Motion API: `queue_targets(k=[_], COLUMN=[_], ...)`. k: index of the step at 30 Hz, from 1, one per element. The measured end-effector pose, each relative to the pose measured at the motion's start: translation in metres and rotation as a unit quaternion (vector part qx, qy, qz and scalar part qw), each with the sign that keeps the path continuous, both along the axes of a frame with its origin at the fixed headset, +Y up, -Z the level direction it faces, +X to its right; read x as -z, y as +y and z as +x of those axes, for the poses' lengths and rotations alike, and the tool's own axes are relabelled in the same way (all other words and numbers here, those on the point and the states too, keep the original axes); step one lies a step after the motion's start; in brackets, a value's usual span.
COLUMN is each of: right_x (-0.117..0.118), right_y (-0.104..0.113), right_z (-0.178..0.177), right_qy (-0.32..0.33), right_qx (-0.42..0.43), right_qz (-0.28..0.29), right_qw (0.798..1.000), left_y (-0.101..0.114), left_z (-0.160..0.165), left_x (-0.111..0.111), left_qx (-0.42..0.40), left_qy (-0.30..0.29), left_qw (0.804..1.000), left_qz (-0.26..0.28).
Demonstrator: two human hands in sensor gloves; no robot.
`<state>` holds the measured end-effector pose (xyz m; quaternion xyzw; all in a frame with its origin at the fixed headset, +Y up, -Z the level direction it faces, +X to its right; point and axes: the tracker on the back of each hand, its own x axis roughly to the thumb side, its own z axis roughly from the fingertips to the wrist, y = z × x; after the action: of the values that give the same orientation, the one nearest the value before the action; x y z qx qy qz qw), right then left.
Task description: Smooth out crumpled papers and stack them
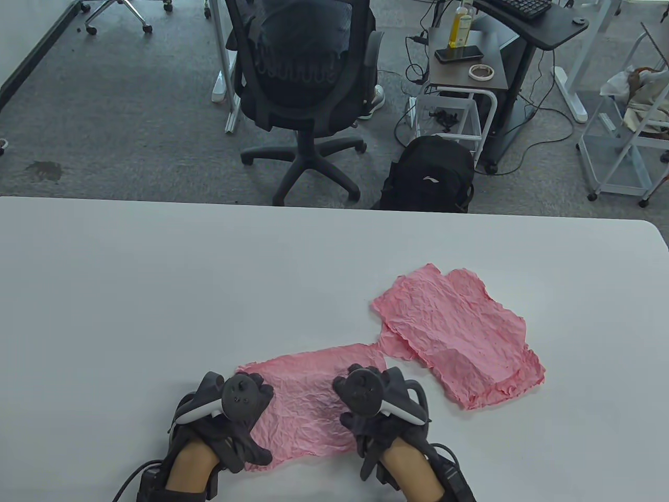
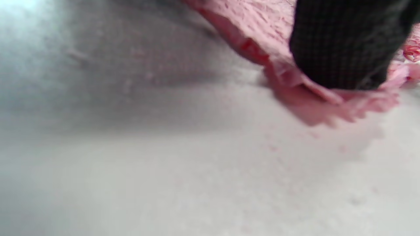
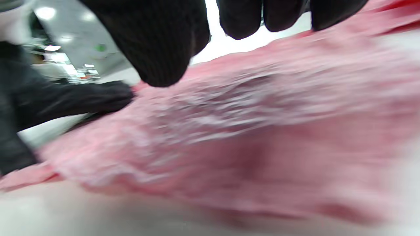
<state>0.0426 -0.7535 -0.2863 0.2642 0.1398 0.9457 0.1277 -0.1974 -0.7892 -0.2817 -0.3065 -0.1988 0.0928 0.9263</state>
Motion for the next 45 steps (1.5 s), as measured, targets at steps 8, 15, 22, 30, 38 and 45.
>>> queue_targets(k=[8, 15, 22, 30, 38, 45], right_x=[0.026, 0.03, 0.006, 0.034, 0.035, -0.003], right_y=[-0.031, -0.025, -0.008, -0.036, -0.029, -0.025], right_z=[0.039, 0.072, -0.013, 0.017, 0.053, -0.028], right_qy=[-0.11, -0.171, 0.017, -0.09, -0.159, 0.036], right_qx=[-0.012, -0.005, -0.005, -0.014, -0.016, -0.069], right_qz=[-0.144, -0.135, -0.002, -0.125, -0.119, -0.072], right_qw=[0.983, 0.976, 1.0, 0.988, 0.98, 0.994], left_y=[0.0, 0.0, 0.001, 0.001, 0.001, 0.001], left_z=[0.0, 0.0, 0.002, 0.004, 0.004, -0.009], left_x=[-0.001, -0.002, -0.003, -0.005, -0.003, 0.001], left_qx=[0.0, -0.001, -0.013, -0.008, -0.009, -0.008], left_qy=[0.001, 0.002, -0.02, -0.022, -0.016, 0.023], left_qw=[1.0, 1.0, 1.0, 1.0, 1.0, 1.0], left_qz=[0.001, 0.002, -0.002, -0.011, -0.01, -0.005])
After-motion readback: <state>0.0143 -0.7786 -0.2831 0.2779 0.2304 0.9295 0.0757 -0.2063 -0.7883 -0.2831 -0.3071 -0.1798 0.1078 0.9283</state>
